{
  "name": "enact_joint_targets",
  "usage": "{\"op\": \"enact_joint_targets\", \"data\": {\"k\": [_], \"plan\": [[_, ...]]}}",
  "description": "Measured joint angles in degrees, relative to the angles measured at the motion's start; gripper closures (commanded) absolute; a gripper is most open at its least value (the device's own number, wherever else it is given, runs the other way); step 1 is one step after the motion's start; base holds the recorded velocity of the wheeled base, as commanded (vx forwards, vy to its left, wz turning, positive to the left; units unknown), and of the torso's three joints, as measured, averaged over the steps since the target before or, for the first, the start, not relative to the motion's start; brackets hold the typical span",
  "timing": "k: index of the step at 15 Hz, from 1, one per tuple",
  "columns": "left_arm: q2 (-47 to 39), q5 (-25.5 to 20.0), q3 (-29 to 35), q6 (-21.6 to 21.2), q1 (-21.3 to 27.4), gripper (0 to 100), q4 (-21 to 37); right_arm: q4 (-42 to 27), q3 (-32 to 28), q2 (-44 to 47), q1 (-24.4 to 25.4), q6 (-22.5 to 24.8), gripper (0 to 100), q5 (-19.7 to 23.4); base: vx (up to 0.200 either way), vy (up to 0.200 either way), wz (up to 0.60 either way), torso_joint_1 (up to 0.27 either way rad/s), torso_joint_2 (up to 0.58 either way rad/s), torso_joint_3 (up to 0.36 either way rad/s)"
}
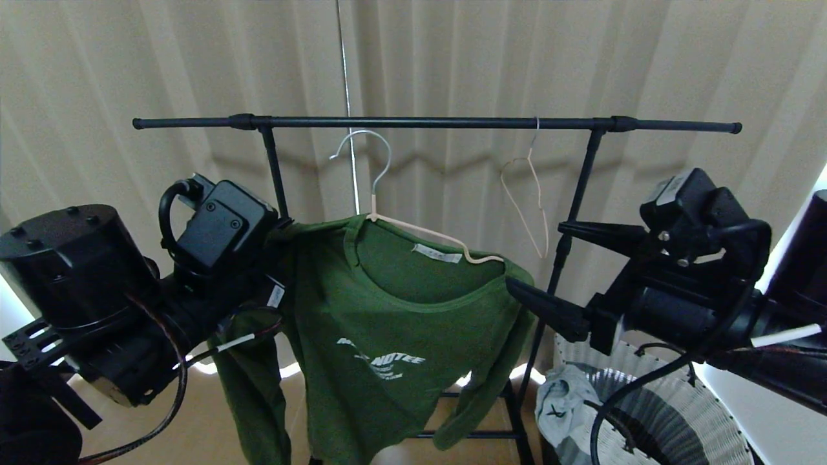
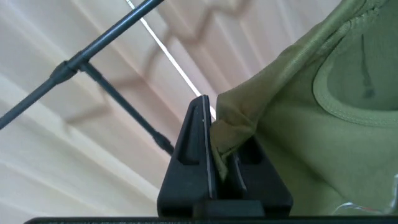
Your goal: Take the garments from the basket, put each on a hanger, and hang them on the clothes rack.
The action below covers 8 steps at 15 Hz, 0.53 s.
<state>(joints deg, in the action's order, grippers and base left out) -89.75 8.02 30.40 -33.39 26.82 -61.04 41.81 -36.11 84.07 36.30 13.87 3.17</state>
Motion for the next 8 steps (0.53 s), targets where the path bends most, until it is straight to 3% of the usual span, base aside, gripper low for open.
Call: {"op": "enact_joint_targets", "data": {"k": [3, 8], "plan": [[0.0, -0.04, -1.46, 2.13, 1.18, 100, 0.0, -0.02, -3.24, 4.49, 0.11, 6.92, 0, -0.3, 0.0, 0.0, 0.0, 0.0, 0.0, 0.0], [-0.13, -0.04, -4.69, 4.16, 3.36, 100, -3.72, 0.0, -9.34, 10.95, 1.1, 8.09, 0, -2.3, 0.0, 0.0, 0.0, 0.0, 0.0, 0.0]]}}
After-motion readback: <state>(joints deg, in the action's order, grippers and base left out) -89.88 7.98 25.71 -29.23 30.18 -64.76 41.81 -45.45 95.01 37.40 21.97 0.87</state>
